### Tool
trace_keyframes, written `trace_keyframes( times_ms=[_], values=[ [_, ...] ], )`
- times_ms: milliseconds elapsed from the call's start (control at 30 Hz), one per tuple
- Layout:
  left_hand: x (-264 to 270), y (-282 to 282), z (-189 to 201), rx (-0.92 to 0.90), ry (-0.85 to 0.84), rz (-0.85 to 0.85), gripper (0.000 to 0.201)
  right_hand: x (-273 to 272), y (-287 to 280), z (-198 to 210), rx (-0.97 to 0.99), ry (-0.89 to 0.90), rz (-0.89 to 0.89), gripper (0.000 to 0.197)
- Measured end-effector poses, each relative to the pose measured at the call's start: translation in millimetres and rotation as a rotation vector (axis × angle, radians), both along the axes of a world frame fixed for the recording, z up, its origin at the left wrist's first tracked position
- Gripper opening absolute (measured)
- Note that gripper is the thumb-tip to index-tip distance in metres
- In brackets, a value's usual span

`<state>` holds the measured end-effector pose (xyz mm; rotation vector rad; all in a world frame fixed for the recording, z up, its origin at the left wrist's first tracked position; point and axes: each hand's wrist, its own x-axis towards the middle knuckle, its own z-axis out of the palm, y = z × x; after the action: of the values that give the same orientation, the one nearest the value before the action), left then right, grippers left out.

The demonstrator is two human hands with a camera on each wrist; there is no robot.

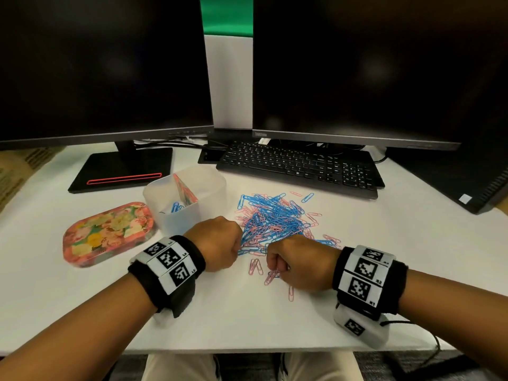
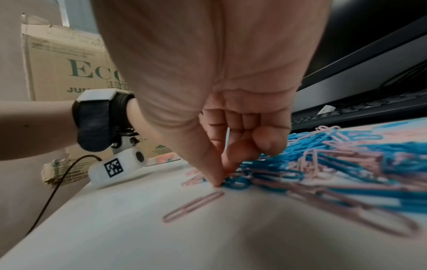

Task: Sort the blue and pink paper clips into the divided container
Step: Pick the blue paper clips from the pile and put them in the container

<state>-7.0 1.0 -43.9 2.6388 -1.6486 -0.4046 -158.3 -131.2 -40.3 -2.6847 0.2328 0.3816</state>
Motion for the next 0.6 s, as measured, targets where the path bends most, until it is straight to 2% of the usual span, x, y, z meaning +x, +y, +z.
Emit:
trace_keyframes(
  times_ms=[167,267,333,467,600],
  values=[
    [5,1,1,-0.204,0.132,0.075,0.015,-3,-10,0,0.016,-0.034,-0.045,0.029],
    [7,0,2,-0.291,0.197,0.115,0.022,-3,-16,4,0.031,-0.054,-0.059,0.03],
    [8,-1,4,-0.32,0.216,0.118,0.029,-3,-21,7,0.032,-0.072,-0.066,0.032],
    [11,-4,6,-0.341,0.278,0.188,0.027,-2,-32,14,-0.005,-0.103,-0.13,0.037],
    [9,-5,6,-0.33,0.338,0.196,0.039,-3,-43,14,-0.124,-0.099,-0.183,0.041]
  ],
)
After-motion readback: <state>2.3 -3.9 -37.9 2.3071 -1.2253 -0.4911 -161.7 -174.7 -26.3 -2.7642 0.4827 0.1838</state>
